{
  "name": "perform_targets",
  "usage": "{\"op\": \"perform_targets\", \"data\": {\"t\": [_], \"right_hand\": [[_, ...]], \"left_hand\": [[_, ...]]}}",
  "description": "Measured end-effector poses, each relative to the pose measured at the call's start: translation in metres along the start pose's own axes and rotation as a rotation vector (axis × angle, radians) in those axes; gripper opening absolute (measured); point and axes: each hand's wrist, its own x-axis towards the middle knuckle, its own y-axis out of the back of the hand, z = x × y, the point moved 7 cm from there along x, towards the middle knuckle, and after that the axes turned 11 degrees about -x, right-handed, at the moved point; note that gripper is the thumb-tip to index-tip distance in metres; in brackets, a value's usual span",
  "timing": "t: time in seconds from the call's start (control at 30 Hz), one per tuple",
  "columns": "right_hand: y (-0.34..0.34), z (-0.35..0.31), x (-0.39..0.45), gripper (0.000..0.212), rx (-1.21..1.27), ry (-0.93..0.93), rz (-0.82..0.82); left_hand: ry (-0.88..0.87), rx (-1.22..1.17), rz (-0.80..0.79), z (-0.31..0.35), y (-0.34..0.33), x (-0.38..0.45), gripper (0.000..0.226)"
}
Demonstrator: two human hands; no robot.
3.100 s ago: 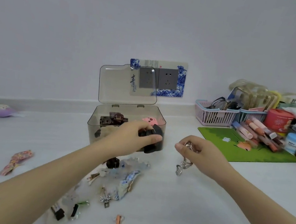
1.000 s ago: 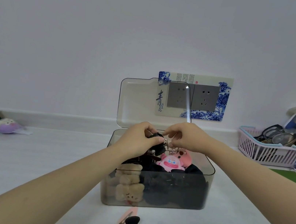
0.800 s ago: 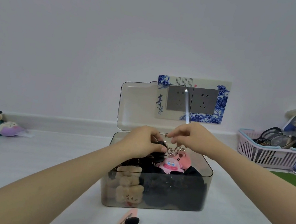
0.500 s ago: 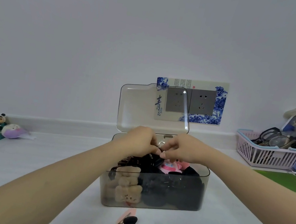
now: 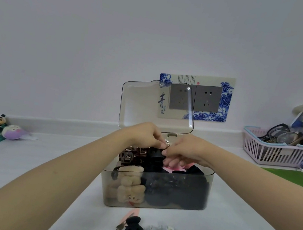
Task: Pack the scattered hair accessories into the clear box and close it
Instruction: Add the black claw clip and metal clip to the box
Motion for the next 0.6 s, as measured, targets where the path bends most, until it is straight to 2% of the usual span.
{"op": "perform_targets", "data": {"t": [0.07, 0.17, 0.27, 0.37, 0.5, 0.6], "right_hand": [[-0.007, 0.003, 0.003, 0.017, -0.119, -0.036, -0.029], [-0.007, 0.000, 0.002, 0.018, -0.331, -0.035, 0.016], [-0.005, -0.001, -0.002, 0.012, -0.411, -0.041, 0.016], [-0.004, 0.000, -0.003, 0.022, -0.505, -0.047, 0.042], [-0.002, -0.002, -0.002, 0.013, -0.391, 0.002, 0.071], [0.001, -0.002, 0.001, 0.019, -0.373, 0.051, 0.129]], "left_hand": [[-0.010, 0.066, -0.054, -0.001, -0.011, 0.001, 0.020], [-0.013, 0.208, -0.181, -0.002, -0.024, -0.002, 0.027], [-0.025, 0.361, -0.304, -0.003, -0.028, -0.006, 0.038], [-0.051, 0.425, -0.220, -0.005, -0.025, -0.002, 0.042], [-0.017, 0.324, -0.141, -0.014, -0.019, 0.001, 0.040], [-0.009, 0.360, -0.106, -0.014, -0.014, 0.002, 0.039]]}}
